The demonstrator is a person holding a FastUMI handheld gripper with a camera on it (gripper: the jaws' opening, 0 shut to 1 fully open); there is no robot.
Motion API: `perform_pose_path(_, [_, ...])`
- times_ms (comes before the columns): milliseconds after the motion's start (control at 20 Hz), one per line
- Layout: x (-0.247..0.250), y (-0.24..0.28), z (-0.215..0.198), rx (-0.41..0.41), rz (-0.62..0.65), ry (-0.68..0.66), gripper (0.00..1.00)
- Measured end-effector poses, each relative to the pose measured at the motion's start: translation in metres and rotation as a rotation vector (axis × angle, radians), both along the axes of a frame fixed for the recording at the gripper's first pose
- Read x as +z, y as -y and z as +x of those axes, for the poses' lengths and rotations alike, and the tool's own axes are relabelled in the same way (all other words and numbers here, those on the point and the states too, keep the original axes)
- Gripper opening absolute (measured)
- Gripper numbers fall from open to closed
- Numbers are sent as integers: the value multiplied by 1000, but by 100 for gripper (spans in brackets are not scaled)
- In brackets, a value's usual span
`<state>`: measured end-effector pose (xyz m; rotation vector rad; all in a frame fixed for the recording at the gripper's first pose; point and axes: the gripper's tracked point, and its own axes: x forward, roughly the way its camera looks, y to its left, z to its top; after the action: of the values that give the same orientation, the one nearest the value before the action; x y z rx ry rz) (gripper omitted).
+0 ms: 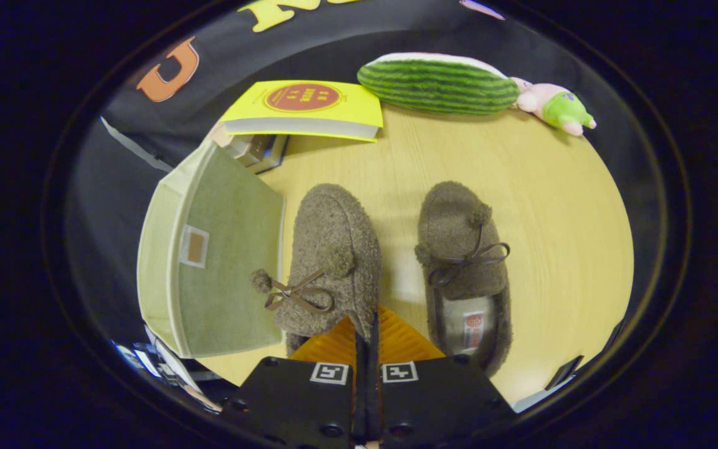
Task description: Open the storage box then place both shoes into the box .Put the left shoe in first, then the right shoe, with the right side of both shoes facing outward in a uniform manner.
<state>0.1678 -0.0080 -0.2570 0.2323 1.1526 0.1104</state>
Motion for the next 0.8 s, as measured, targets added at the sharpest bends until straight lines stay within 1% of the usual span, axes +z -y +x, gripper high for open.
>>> perform_pose_path(250, [67, -30, -3, 17, 1, 75, 6])
perform_pose_path(450, [109, -75, -2, 30, 22, 109, 6])
perform_pose_path(500, [115, -91, -2, 29, 40, 109, 6])
perform_pose_path(650, [126, -140, 0, 59, 69, 117, 6])
perform_pose_path(800, [115, -184, 11, 66, 65, 109, 6])
